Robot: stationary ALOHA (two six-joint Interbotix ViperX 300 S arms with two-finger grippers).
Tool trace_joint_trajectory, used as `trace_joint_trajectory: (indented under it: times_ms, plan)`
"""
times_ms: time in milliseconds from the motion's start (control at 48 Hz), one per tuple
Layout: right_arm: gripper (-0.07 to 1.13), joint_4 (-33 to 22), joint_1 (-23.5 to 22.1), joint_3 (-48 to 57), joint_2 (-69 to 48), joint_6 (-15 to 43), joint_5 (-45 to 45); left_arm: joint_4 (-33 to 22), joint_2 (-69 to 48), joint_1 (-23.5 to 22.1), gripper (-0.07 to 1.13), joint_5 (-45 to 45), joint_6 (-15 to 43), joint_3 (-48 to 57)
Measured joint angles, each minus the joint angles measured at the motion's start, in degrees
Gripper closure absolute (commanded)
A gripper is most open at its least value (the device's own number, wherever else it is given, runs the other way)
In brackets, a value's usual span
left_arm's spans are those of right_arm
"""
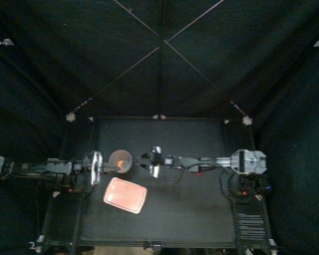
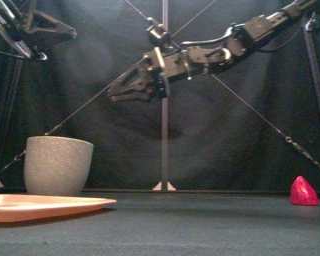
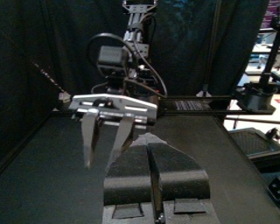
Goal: Pick the tangerine then place it in the grey bowl
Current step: Drop tangerine in the grey bowl and return to neutral
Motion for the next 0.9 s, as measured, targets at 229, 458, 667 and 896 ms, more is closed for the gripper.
trace_joint_trajectory:
  times_ms: [229, 458, 667, 896]
  plan:
    - [0.31, 1.1, 3.0, 12.6, -11.4, -0.1, -5.9, 0.0, 0.0, 0.0, 1.04, 0.0, 0.0, 0.0]
    - [0.31, 3.7, 5.6, 19.3, -19.2, -0.1, -9.2, 0.0, 0.0, 0.0, 1.04, 0.0, 0.0, 0.1]
    - [0.31, 5.8, 6.3, 24.3, -23.3, -0.1, -13.3, 0.0, 0.0, 0.0, 1.04, 0.1, 0.0, 0.2]
    - [0.31, 6.5, 6.4, 26.5, -24.9, -0.1, -16.2, -0.1, 0.0, 0.1, 1.04, 0.0, 0.0, 0.9]
